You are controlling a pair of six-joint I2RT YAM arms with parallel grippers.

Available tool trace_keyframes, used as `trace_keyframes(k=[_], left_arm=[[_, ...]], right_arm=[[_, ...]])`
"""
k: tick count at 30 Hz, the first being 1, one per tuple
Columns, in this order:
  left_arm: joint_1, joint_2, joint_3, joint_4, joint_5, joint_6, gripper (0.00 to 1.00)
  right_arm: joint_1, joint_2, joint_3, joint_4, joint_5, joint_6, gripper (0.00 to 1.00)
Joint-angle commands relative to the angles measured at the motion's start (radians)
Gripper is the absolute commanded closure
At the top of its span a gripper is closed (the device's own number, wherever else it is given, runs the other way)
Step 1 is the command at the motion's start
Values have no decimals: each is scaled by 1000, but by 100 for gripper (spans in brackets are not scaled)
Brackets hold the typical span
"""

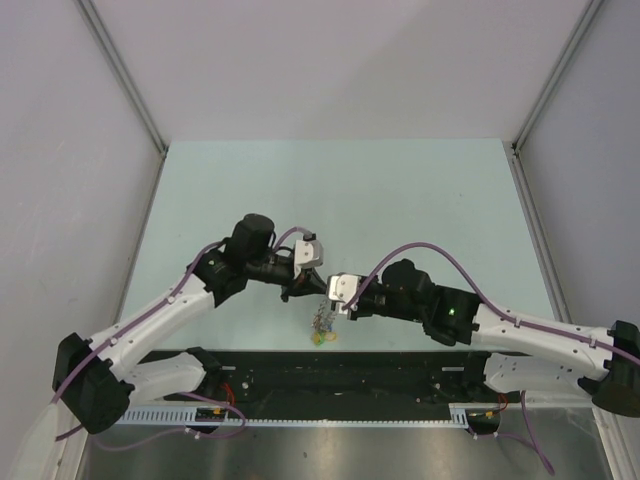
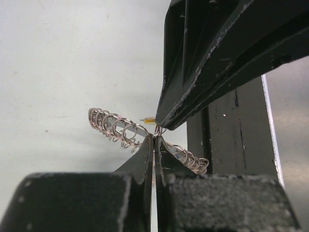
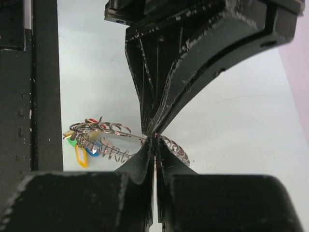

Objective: Put the keys on the keyring

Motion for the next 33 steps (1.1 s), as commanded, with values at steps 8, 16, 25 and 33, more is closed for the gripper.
trace_keyframes(k=[8, 16, 25, 33], left_arm=[[34, -145, -44, 186, -116, -175, 100], [34, -220, -115, 349, -188, -310, 100], [32, -281, -219, 551, -321, -534, 100], [32, -394, -423, 801, -469, -827, 100]], right_arm=[[7, -120, -57, 69, 106, 104, 100], [9, -129, -146, 208, 98, 166, 100], [9, -56, -167, 371, 89, 149, 100], [-22, -14, -164, 454, 71, 132, 100]])
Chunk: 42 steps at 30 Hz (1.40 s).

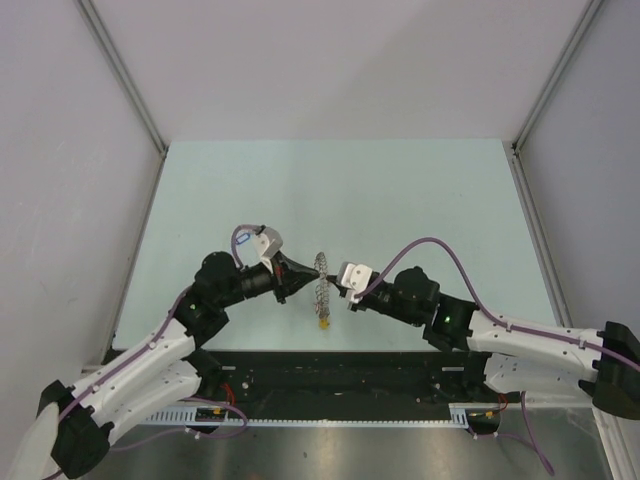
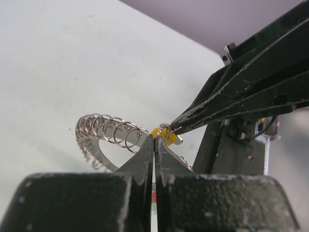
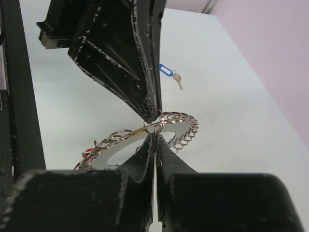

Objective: Put the keys on the keyring

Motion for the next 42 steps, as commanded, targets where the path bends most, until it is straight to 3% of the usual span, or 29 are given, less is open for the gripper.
trace_keyframes(k=[1, 6, 15, 21, 25, 30, 33, 36, 42], left_arm=[[14, -88, -128, 315, -163, -230, 100], [0, -116, -219, 471, -237, -337, 100], [-66, -100, -319, 701, -361, -385, 100], [-88, -103, -365, 767, -390, -393, 100], [-88, -160, -359, 658, -376, -348, 95], [-88, -287, -289, 368, -392, -229, 68], [-86, -323, -217, 194, -392, -140, 59], [-85, -312, -128, 48, -360, -46, 53], [-83, -144, 107, -285, -128, 224, 41]], right_arm=[[-14, 28, -4, 90, -26, -2, 100], [-14, 88, -6, 158, -73, 10, 100], [-14, 145, -6, 234, -102, 30, 100], [-19, 151, -6, 251, -95, 16, 100], [-48, 91, 2, 184, -95, -21, 100], [-70, 42, 37, 74, -130, -79, 100], [-71, 36, 65, 6, -148, -108, 100], [-73, 38, 88, -40, -167, -122, 100], [-73, 35, 120, -108, -187, -150, 100]])
